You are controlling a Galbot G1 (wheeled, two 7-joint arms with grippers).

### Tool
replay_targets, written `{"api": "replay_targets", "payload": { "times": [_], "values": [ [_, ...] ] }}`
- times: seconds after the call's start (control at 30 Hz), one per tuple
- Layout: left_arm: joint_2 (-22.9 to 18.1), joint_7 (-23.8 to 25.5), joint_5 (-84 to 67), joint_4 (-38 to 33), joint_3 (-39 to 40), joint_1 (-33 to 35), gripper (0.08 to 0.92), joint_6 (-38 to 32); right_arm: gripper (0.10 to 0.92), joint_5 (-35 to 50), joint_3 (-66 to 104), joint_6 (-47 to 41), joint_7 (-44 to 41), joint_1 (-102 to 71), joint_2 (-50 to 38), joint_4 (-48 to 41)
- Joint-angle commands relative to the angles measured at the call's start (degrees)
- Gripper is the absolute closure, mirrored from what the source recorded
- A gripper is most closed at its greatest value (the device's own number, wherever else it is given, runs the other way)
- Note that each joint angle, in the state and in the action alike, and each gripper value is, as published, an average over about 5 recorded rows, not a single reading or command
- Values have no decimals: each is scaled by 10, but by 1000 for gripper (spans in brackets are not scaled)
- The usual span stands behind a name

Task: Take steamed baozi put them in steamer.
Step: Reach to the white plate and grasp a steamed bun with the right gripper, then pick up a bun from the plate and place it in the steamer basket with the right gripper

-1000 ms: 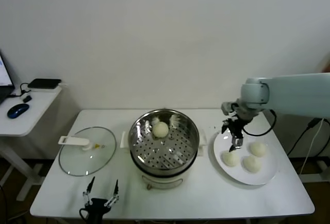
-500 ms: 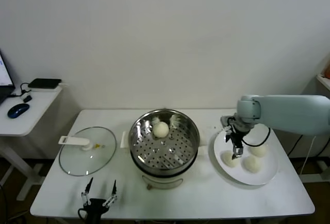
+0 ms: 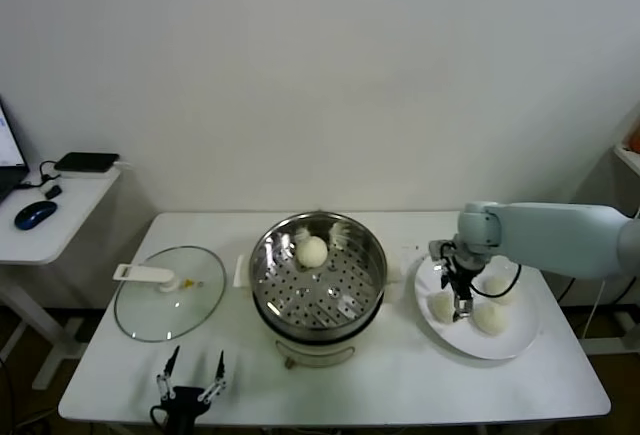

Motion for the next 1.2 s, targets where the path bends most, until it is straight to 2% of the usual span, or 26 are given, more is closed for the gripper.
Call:
{"api": "replay_targets", "payload": {
  "times": [0.03, 0.2, 0.47, 0.63, 0.93, 1.2],
  "values": [
    [1, 0, 0, -1, 0, 2, 177, -1, 203, -16, 10, -1, 2, -20, -1, -13],
    [2, 0, 1, -1, 0, 2, 177, -2, 212, -17, 11, 1, 1, -19, -1, -11],
    [3, -1, 2, -4, 1, 3, 177, -2, 336, -18, 6, 2, 0, -1, -4, 5],
    [3, -1, 1, -6, 1, 2, 177, -2, 377, -1, -26, 3, -3, 70, -14, 50],
    [3, -1, 5, -13, 6, 5, 177, -3, 381, 102, -146, 10, -24, 291, -10, 167],
    [5, -1, 13, -22, 8, 8, 177, -3, 381, 209, -173, 6, -40, 438, 41, 248]
  ]
}}
